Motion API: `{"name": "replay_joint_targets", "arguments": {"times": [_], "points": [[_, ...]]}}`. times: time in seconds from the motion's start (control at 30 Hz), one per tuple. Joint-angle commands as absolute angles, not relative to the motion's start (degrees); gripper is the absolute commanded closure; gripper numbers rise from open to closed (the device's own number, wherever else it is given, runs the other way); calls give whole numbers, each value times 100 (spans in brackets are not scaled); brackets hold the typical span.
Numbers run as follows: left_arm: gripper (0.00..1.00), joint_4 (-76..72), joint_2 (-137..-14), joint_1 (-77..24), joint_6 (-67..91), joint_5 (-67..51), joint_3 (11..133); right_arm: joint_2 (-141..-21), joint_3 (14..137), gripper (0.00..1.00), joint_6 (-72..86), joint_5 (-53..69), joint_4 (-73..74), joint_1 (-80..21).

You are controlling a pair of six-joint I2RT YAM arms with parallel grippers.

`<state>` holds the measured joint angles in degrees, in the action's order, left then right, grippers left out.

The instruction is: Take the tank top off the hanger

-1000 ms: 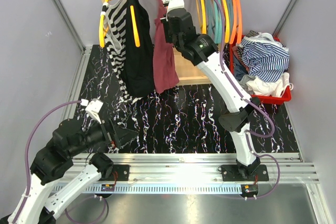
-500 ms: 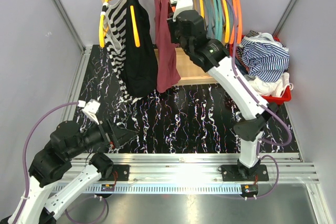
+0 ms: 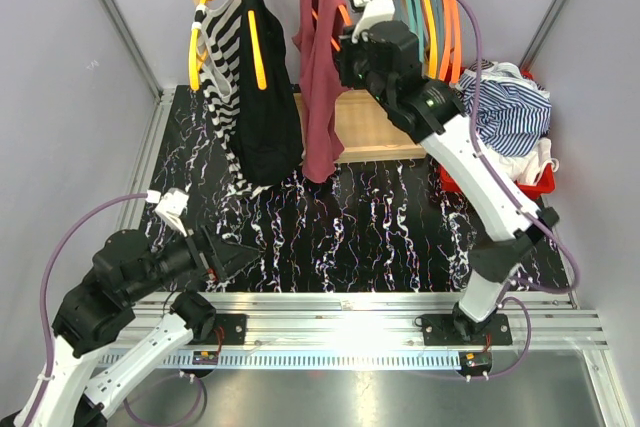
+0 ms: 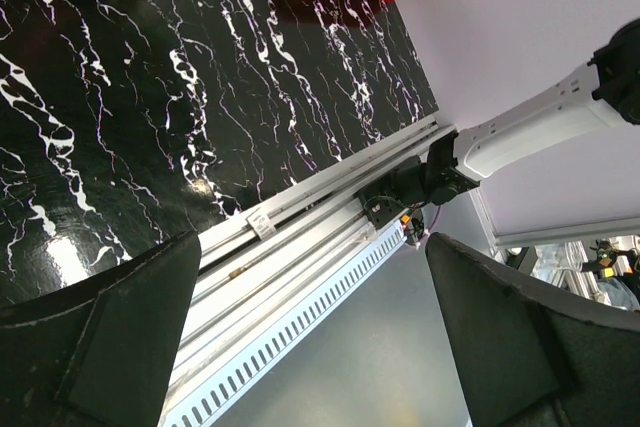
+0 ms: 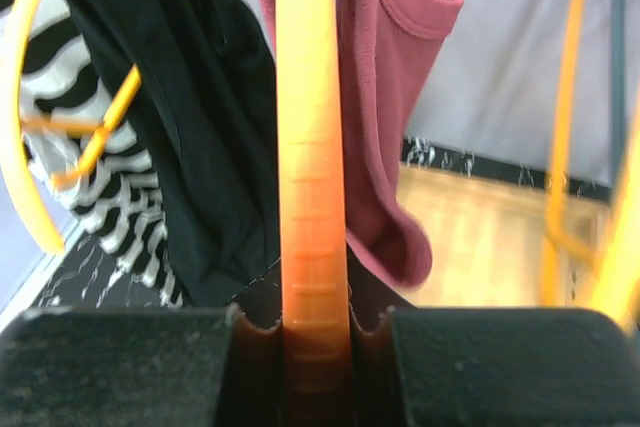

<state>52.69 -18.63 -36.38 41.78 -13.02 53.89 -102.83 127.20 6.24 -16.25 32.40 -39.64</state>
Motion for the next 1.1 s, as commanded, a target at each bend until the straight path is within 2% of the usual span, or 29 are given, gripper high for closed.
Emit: {"name": "replay_joint_targets", "arguments": {"times": [0.0, 0.17, 0.3, 0.4, 0.47, 0.53, 0.67, 0.83, 1.07], "points": [[1, 4966, -2074, -3639, 3982, -1213, 5739, -9195, 12122, 100, 861, -1565, 2408, -3911], [1, 4940, -2662, -3639, 3622, -1134, 6266, -8359, 11304, 100, 923, -1442, 2732, -3902], [1, 4843, -3338, -3647, 3077, -984, 7074, -7885, 11294, 100, 1124, -951, 3523, -3902], [1, 4616, -4006, -3639, 2735, -975, 7748, -7612, 11775, 100, 1274, -678, 4558, -3902], [1, 4492, -4516, -3647, 2514, -1037, 8304, -7603, 12347, 100, 1379, -537, 5744, -3902], [1, 4316, -5026, -3639, 2391, -1133, 8638, -7489, 12402, 100, 1660, -449, 6712, -3902], [1, 4000, -5703, -3639, 2285, -1536, 9227, -6682, 11305, 100, 2108, -255, 7286, -3911], [1, 3279, -6327, -3796, 2434, -2038, 9062, -5538, 9891, 100, 2811, 298, 7479, -3902], [1, 3077, -7382, -4790, 2373, -1785, 9237, -5001, 9211, 100, 3313, 694, 7383, -3911]]}}
